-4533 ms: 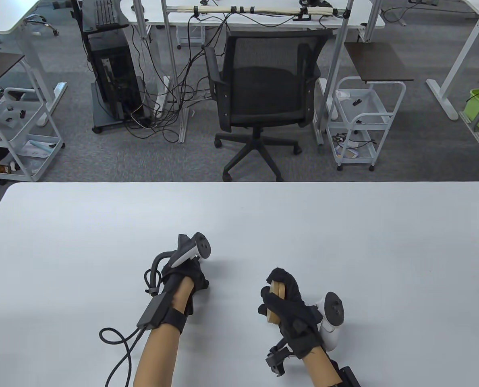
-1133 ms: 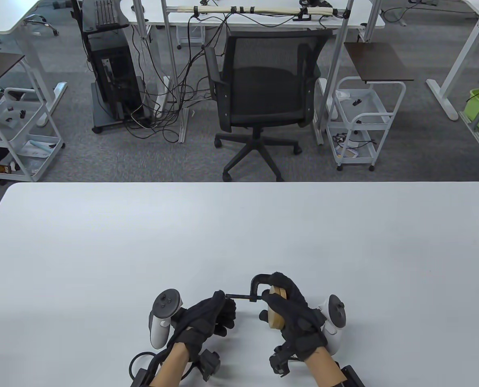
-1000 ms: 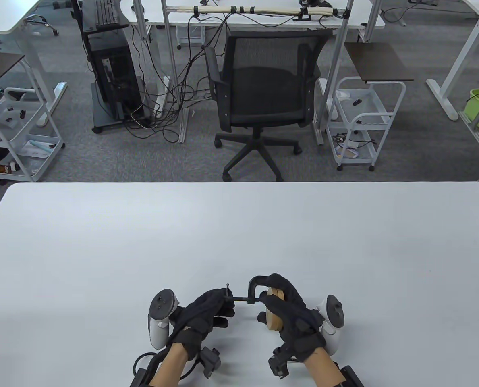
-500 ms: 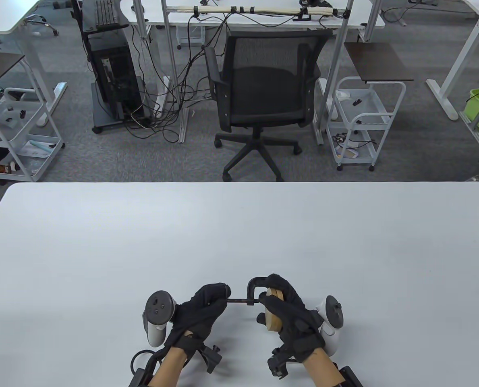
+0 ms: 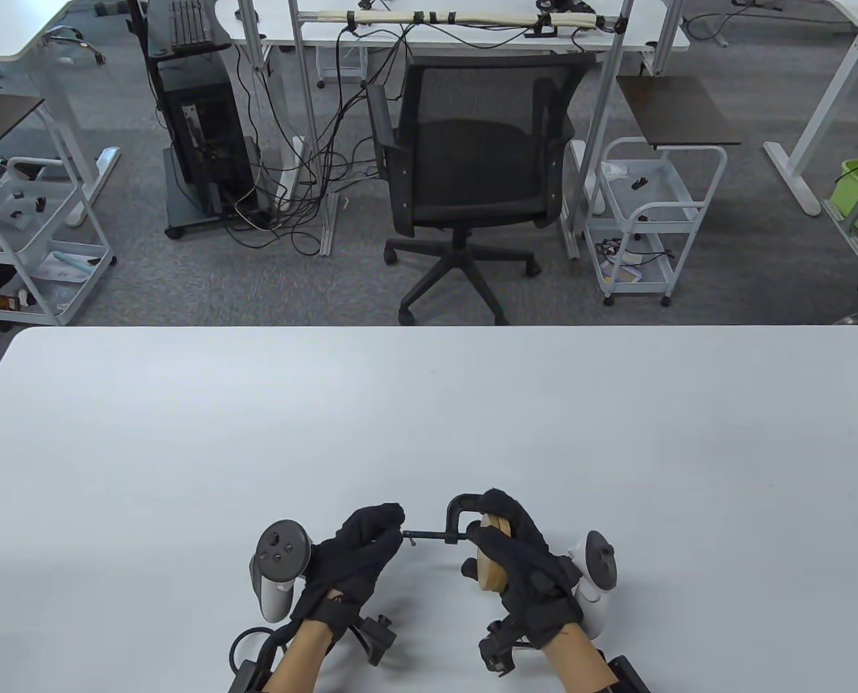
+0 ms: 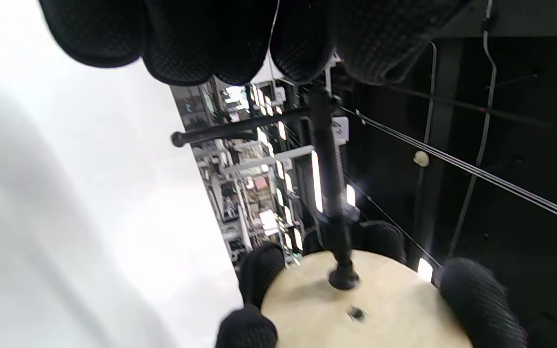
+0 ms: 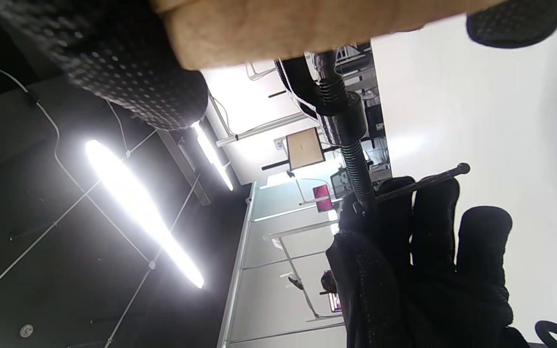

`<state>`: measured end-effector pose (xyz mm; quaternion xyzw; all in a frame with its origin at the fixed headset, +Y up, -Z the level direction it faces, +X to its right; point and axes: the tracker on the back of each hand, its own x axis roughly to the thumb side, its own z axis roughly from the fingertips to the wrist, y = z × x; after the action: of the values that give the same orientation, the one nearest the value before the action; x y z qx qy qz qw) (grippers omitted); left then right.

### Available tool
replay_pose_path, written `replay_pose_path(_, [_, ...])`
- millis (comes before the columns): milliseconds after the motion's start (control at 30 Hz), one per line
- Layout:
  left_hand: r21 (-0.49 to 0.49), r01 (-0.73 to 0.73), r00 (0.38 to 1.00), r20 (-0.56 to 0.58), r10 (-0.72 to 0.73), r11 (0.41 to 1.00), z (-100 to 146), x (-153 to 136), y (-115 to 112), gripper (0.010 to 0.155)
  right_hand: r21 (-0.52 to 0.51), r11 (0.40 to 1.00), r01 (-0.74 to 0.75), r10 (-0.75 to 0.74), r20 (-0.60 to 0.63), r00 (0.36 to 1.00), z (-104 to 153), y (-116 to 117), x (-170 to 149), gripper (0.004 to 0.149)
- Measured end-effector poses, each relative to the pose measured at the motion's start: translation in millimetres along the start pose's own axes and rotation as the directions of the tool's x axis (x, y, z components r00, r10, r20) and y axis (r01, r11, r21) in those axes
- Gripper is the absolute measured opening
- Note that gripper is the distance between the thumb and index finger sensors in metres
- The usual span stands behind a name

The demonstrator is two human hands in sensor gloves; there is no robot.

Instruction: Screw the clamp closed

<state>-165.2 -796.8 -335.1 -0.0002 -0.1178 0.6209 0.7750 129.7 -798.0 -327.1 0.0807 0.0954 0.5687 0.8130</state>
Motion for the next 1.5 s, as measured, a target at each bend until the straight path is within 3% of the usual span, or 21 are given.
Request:
replay_pose_path(100, [0.031, 0.038, 0.999, -0.037, -0.036, 0.999, 0.7, -2.3, 1.8, 0.050, -0.003, 1.000, -0.003, 0.003, 0.002, 1.000, 0.2, 0.0, -0.2, 0.072])
replay_pose_path(200, [-0.103, 0.033, 0.993, -0.108, -0.044, 0.994, -0.5, -6.0, -1.9, 0.059, 0.004, 1.000, 0.000, 0.000, 0.000, 1.000, 0.2, 0.5, -0.7, 0.072])
replay_pose_path(300, [-0.093, -0.003, 0.994, -0.109, -0.007, 0.996, -0.9, -9.2, -6.0, 0.067, 0.018, 1.000, 0.002, -0.002, -0.003, 1.000, 0.7, 1.6, -1.3, 0.072])
replay_pose_path(433, [-0.144, -0.079, 0.993, -0.097, 0.065, 0.986, -1.7, -8.9, -9.3, 0.065, 0.027, 1.000, 0.000, 0.000, -0.002, 1.000, 0.8, 2.5, -1.6, 0.072])
replay_pose_path(733, [-0.129, -0.026, 0.999, 0.022, 0.029, 0.991, -3.4, 0.4, -9.1, 0.047, 0.028, 1.000, 0.004, -0.004, -0.006, 1.000, 0.8, 3.4, -2.3, 0.072])
replay_pose_path(967, [-0.116, -0.011, 1.000, 0.024, 0.014, 0.993, -3.3, 0.3, -8.7, 0.046, 0.029, 1.000, 0.004, -0.004, -0.005, 1.000, 0.6, 3.7, -2.9, 0.072])
replay_pose_path(1100, [-0.101, -0.010, 1.000, 0.013, 0.011, 0.995, -2.4, 0.1, -7.9, 0.054, 0.016, 1.000, 0.013, -0.013, 0.004, 1.000, 0.4, 2.7, -2.0, 0.072])
replay_pose_path(1267, [-0.012, 0.041, 0.998, -0.037, -0.042, 0.999, 0.4, -3.6, -5.6, 0.052, -0.001, 1.000, 0.021, -0.021, 0.010, 1.000, 0.5, 0.4, -1.4, 0.071])
replay_pose_path(1400, [-0.104, 0.017, 0.992, -0.125, -0.030, 0.994, 0.4, -9.9, -10.1, 0.061, 0.006, 1.000, 0.017, -0.017, 0.007, 1.000, 0.5, 1.4, -2.3, 0.071])
replay_pose_path(1500, [-0.085, 0.005, 0.992, -0.127, -0.016, 0.996, 0.2, -11.2, -12.1, 0.066, 0.018, 1.000, 0.014, -0.014, 0.004, 1.000, 1.1, 2.9, -3.2, 0.072])
